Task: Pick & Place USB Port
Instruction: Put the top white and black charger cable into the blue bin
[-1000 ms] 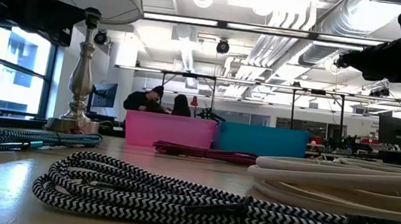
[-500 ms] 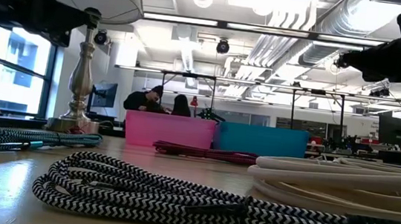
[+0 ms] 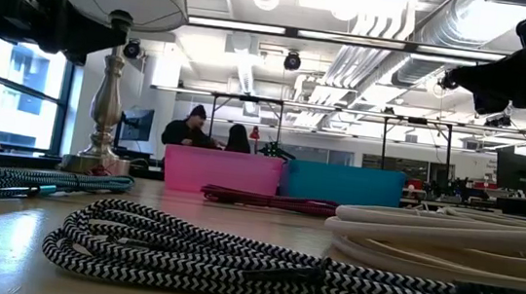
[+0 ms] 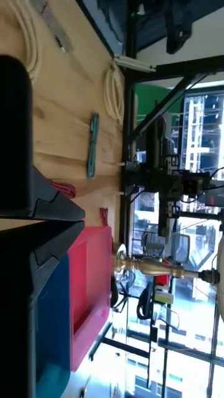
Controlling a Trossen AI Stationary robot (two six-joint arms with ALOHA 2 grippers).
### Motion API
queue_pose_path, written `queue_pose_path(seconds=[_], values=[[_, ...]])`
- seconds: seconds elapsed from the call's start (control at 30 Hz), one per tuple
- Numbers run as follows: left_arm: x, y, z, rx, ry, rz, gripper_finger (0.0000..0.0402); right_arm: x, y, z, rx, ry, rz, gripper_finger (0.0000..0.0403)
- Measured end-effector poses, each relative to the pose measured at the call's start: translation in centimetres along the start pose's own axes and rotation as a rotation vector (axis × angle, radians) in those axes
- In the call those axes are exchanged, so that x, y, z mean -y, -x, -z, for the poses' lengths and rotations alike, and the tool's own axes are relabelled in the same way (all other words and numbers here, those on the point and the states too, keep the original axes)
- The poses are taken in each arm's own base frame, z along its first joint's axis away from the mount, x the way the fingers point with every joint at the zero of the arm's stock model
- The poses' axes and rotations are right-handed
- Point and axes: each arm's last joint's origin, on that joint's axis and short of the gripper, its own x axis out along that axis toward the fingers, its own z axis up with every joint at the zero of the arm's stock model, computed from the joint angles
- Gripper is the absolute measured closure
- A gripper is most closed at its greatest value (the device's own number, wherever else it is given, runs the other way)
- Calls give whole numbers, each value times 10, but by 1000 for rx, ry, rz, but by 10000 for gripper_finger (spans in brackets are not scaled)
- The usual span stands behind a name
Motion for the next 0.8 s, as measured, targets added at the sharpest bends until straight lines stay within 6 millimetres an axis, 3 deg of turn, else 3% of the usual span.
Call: queue_pose_path(seconds=[0.23, 0.67, 0.8], values=[[0, 0, 4, -39, -2, 3, 400, 0, 0, 0, 0, -174, 0, 402], [0, 0, 4, -40, 3, -2, 400, 1, 0, -2, 14, -56, 34, 402], [0, 0, 4, -40, 11, -1, 400, -1, 0, -2, 17, -96, -19, 402]])
